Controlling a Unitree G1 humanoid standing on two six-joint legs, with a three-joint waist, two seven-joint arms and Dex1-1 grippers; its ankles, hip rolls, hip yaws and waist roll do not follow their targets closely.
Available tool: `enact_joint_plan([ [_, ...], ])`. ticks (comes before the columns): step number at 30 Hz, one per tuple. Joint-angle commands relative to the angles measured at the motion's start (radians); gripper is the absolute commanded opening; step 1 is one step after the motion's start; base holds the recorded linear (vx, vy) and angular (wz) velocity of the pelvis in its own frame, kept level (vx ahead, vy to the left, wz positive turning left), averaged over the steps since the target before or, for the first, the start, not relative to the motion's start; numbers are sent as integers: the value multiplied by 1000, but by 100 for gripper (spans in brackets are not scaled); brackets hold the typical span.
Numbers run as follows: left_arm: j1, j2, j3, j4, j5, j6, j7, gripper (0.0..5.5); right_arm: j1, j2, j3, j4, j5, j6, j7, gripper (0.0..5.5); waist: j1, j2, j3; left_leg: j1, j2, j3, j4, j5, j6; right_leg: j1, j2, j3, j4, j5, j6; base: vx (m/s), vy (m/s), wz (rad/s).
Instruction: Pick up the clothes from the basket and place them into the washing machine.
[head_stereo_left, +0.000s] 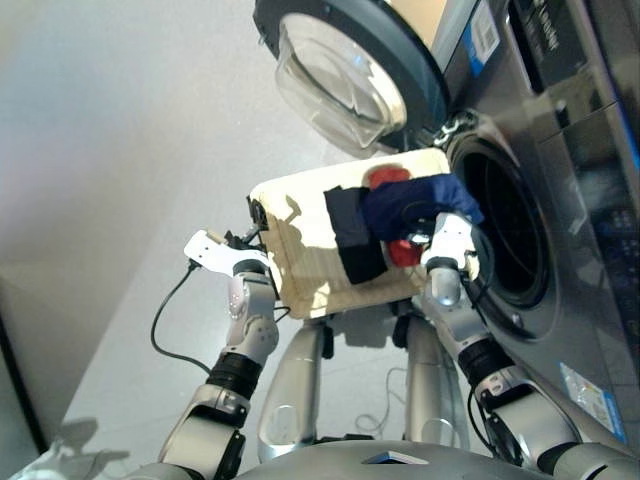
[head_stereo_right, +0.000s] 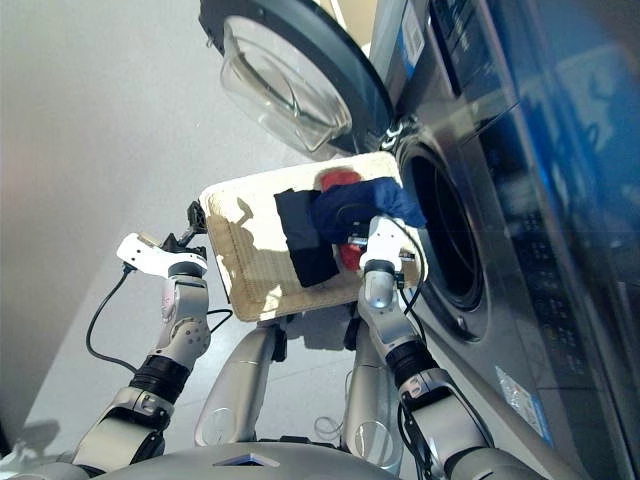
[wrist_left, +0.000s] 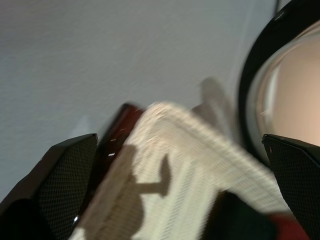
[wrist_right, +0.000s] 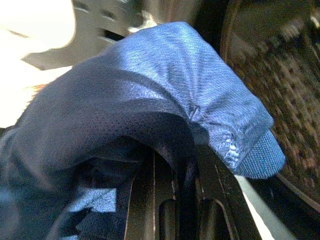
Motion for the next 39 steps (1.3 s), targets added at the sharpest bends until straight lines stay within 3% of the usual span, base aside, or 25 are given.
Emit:
enact_joint_plan([
  [1, 2, 17, 33, 2, 42, -42, 23, 550, -72, 28, -66, -31, 92, -117, -93, 0, -22, 25, -16, -97, -33, 35, 99, -51, 24, -16, -20, 24, -3, 10, 87, -28, 54, -123],
  [10, -14, 45, 18, 7, 57, -40, 41, 550, -260, -26, -262, 54, 113, -148, -316, 0, -18, 69, 0, -196, -34, 41, 158, -78, 30, -125, -31, 50, 85, -21, 83, 0, 0, 0],
  [19, -24, 58, 19, 31, 78, -40, 38, 550, -261, -142, -366, 87, 67, -141, -400, 0, -25, 76, -11, -263, -36, 42, 220, -105, 36, -198, -32, 68, 161, -53, 77, 0, 0, 0],
  [23, -28, 76, 25, 52, 74, -40, 23, 550, -293, -272, -431, 159, 84, -136, -431, 0, -26, 75, -30, -289, -39, 38, 229, -115, 36, -231, -35, 80, 178, -61, 78, 0, 0, 0],
  [30, -15, 116, 19, 41, 69, -34, -3, 550, -439, -589, -383, 276, 80, -66, -440, 0, -4, 75, -44, -385, -37, 41, 272, -120, 37, -329, -36, 103, 229, -74, 76, 0, 0, 0],
  [39, 20, 118, 30, 43, 36, -25, -15, 550, -548, -791, -287, 334, 108, -41, -380, 0, 4, 64, -78, -519, -41, 43, 388, -158, 44, -475, -28, 128, 350, -112, 60, 0, 0, 0],
])
